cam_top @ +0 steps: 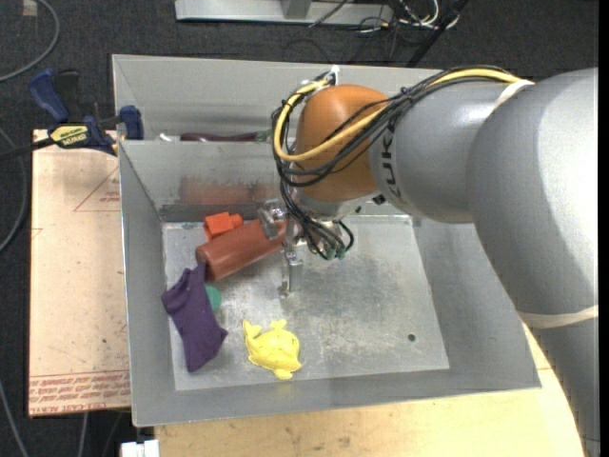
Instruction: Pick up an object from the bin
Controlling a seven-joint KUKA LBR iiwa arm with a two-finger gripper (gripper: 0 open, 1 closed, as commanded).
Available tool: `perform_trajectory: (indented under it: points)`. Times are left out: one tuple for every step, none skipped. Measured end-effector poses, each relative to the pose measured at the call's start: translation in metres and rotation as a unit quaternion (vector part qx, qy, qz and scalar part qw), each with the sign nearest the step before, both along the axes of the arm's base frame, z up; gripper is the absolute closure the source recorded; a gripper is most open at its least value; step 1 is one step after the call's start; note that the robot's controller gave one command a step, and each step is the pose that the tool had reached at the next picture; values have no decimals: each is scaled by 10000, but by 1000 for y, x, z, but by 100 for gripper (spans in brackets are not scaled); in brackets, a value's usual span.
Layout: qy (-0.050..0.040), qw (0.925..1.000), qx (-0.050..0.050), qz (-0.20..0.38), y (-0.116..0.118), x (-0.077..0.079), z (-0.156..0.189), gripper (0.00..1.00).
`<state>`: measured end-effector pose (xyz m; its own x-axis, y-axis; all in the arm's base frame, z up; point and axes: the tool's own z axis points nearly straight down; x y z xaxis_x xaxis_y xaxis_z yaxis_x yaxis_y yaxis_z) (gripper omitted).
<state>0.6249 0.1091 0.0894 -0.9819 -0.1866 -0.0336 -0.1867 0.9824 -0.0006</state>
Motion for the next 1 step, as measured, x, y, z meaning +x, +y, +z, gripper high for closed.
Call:
perform_trajectory:
  points:
    - [6,9999,-5,149,13,22,-3,0]
